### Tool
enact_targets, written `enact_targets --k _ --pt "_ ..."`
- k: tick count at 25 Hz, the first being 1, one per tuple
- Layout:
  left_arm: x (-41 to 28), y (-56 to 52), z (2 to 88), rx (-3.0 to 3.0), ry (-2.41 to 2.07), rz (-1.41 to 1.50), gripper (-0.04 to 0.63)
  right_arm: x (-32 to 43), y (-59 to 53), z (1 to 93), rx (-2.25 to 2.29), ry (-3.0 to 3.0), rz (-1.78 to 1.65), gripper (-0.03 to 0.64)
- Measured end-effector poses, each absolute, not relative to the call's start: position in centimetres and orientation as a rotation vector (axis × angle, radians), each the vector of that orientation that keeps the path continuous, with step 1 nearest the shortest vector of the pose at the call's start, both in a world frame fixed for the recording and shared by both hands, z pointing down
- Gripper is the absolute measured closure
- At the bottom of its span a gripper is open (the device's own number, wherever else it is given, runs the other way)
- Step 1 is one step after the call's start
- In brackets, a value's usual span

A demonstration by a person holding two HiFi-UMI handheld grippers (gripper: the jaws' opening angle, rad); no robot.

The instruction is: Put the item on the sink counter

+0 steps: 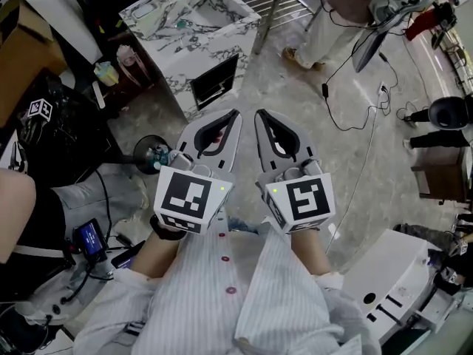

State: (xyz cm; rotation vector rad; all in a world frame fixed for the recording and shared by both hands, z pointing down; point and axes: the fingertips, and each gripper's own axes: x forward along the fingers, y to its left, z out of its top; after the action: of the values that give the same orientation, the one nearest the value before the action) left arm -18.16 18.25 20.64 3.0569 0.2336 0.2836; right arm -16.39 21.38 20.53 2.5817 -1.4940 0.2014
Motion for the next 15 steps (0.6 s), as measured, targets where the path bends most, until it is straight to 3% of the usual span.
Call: enact_targets --k 15 --pt "-7.4 7.5 21.4 3.037 0.100 0.304 0.580 -4.8 11.9 21.7 2.538 -1.550 0.242 0.607"
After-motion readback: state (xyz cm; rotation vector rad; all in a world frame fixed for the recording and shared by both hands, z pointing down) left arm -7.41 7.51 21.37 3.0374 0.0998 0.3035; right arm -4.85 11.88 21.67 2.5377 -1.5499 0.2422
